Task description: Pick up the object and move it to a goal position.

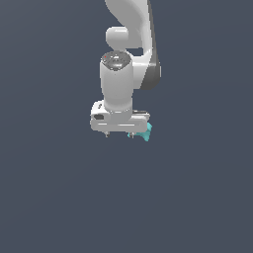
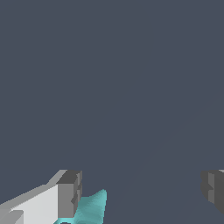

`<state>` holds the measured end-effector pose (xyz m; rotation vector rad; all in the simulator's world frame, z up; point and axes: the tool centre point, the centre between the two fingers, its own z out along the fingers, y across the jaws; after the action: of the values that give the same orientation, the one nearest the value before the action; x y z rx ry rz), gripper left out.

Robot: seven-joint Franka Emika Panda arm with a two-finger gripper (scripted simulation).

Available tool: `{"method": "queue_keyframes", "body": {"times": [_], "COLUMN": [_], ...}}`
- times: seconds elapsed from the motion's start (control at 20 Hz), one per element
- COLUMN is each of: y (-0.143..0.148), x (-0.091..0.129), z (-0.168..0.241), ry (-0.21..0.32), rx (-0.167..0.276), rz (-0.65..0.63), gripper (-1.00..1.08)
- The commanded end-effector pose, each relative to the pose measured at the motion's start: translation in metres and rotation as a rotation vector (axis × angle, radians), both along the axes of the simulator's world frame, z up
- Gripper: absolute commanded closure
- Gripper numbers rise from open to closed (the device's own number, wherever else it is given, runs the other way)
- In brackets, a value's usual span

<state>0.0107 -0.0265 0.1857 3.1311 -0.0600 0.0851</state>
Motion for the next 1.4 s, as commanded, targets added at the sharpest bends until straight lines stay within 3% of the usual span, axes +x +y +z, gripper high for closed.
{"method": "queue_keyframes", "body": {"times": [0.0,0.8,1.35], "y": [0.0,0.002,0.015], "x": [0.0,-0.009,-0.021], "z": [0.0,-0.014,-0.017], "ry": [0.0,0.035,0.039], "rx": [0.0,0.001,0.0], "rz": [0.0,0.036,0.197], "gripper": [-0.92,-0.92,-0.92]}}
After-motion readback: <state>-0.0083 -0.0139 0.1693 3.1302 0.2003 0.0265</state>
